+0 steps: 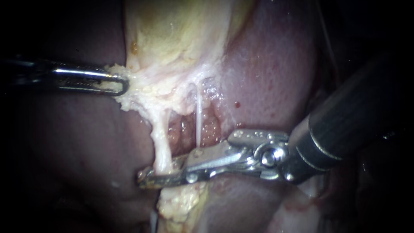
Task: Going back first clip left tube
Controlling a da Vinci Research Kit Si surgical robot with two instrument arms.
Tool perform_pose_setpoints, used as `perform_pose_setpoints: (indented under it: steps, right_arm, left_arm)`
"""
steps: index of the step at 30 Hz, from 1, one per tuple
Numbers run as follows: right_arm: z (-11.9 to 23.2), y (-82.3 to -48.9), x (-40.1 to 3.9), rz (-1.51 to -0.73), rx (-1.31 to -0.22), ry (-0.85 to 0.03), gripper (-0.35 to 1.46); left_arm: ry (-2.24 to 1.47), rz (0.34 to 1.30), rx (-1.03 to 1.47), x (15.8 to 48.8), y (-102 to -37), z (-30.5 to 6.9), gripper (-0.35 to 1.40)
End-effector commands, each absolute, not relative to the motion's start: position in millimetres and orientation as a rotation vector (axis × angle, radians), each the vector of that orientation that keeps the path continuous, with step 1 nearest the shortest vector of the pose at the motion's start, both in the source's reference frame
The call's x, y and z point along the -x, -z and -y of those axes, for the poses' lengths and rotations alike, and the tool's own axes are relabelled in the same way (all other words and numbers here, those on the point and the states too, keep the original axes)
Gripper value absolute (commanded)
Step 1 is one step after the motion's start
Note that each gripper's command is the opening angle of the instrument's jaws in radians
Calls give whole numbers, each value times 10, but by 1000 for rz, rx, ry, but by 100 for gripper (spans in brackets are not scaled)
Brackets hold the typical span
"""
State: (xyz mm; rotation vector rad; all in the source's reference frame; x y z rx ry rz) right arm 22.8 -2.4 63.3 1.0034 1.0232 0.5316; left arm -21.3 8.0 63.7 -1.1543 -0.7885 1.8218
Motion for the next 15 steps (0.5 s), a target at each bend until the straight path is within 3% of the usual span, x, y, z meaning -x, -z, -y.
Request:
perform_pose_setpoints:
  steps: [1,4,6,9,15]
  right_arm:
    - [24,-634,-227,-1023,-1003,-532,-35]
    - [25,-637,-227,-1021,-1012,-522,-32]
    - [27,-639,-229,-1018,-1021,-513,5]
    - [29,-642,-231,-1054,-1028,-513,32]
    - [31,-653,-238,-1095,-1023,-506,44]
  left_arm:
    - [-1822,788,1154,213,-637,-80,-35]
    - [-1822,788,1154,213,-637,-80,-35]
    - [-1822,788,1154,212,-637,-80,-35]
    - [-1822,788,1154,212,-636,-80,-35]
    - [-1822,788,1154,212,-636,-80,-35]
